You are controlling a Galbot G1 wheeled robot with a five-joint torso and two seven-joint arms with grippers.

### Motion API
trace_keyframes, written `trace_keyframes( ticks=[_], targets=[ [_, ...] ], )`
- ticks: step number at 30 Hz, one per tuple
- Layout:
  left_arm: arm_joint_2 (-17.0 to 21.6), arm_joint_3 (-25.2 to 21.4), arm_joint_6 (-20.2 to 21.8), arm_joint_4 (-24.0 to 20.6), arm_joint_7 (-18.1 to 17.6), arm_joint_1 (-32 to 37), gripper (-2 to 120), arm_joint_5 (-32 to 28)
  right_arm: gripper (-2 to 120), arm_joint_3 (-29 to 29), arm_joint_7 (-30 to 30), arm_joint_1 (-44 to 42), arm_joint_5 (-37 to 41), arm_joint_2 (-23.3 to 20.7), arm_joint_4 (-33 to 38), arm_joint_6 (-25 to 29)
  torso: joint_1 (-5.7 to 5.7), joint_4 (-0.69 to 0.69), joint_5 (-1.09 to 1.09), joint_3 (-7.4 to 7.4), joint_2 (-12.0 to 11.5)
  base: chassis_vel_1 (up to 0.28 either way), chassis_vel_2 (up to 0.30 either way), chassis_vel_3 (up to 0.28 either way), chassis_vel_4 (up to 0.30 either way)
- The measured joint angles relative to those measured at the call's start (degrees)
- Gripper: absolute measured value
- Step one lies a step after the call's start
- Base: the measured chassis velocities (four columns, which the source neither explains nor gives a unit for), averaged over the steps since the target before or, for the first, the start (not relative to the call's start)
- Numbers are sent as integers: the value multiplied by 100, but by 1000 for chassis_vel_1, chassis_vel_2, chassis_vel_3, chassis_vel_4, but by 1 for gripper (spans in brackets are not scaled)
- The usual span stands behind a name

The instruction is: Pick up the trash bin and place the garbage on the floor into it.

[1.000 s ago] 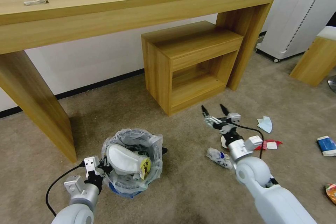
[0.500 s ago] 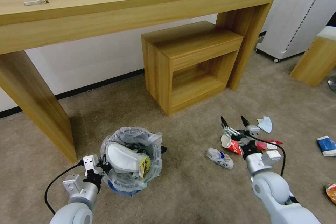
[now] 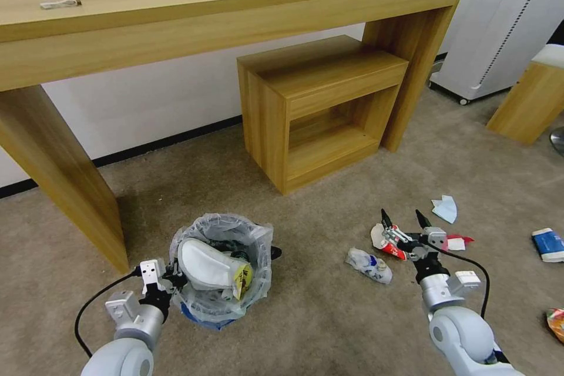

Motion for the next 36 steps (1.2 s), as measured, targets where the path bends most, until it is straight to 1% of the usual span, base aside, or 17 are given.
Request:
trace_keyframes(
  ticks=[36],
  targets=[
    [-37, -20, 34, 0, -11, -6, 1, -24, 100, -11, -139, -12, -181, 232, -193, 162, 0, 0, 0, 0, 0, 0, 0, 0, 0]
  ],
)
